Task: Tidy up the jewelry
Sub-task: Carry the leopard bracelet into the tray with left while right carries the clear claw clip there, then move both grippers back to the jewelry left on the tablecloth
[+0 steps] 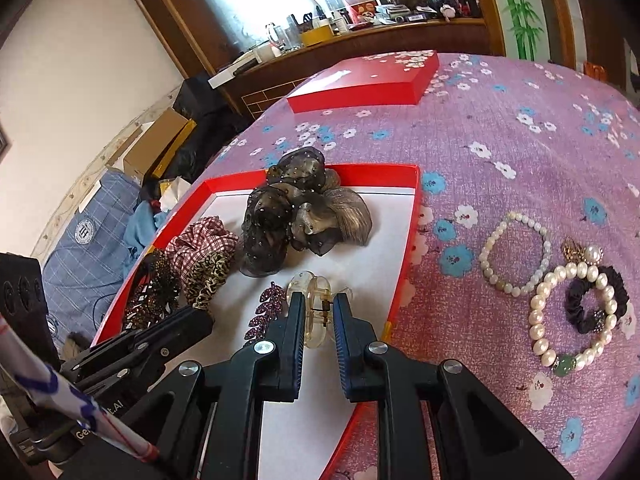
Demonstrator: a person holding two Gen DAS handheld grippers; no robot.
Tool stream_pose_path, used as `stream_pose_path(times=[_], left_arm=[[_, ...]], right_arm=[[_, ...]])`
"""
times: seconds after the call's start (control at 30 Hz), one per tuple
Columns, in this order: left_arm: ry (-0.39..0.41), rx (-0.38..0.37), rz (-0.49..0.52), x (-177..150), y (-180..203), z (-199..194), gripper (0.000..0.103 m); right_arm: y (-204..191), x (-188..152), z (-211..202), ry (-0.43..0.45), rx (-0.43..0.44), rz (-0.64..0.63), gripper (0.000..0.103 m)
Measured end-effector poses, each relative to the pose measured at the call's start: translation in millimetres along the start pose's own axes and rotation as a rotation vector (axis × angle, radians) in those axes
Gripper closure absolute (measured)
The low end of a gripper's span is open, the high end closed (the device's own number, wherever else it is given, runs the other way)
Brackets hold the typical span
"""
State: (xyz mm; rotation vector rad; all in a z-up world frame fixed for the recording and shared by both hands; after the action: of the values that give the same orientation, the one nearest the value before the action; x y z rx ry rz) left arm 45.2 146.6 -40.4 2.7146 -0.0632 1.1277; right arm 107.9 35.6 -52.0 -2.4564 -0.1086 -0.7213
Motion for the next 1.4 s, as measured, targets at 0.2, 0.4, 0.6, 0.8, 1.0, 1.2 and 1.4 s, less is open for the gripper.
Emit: stream_pose_path(times=[0.2, 0.4, 0.6, 0.8, 1.0, 1.2, 1.4], left_arm=[[-0.007, -0.007, 0.005, 0, 2, 3, 0.091], [-0.007, -0.006, 0.004, 0, 1, 3, 0.089], [0.018, -0.001, 0.015, 2, 3, -2, 0.080], [0.024, 0.001, 0.017, 3, 3, -4, 0.079], [0.031, 0.008, 0.020, 3, 4, -6, 0.079], [0.036, 0.015, 0.017, 3, 3, -8, 0.079], [0.044, 0.028, 0.014, 4, 2, -9, 0.079]], right_arm=[[-1, 0, -3, 0.017, -0.015, -0.023, 0.086], [-2, 1, -6, 0.029, -0.012, -0.014, 0.086], [-3, 6, -16, 0.064, 0.012, -0.003, 0.085], [3, 14, -28, 0.100, 0.057, 0.054, 0.066], [21, 18, -39, 0.074, 0.133, 0.202, 0.066], [44, 17, -64, 0.040, 0.216, 0.379, 0.066], [58, 25, -102, 0.057, 0.240, 0.430, 0.062]])
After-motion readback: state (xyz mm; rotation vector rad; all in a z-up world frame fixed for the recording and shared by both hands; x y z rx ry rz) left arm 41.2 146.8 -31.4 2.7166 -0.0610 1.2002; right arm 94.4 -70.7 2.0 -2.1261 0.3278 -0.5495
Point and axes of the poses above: each gripper's, at about its wrist camera, not at the fingertips, and z roughly the way its jaws point, y to its right, x to its top, the point moved 10 cm from there along z, roughly the way its jaws point, and after that the axes turned 11 degrees about z, right-handed, at the moved point
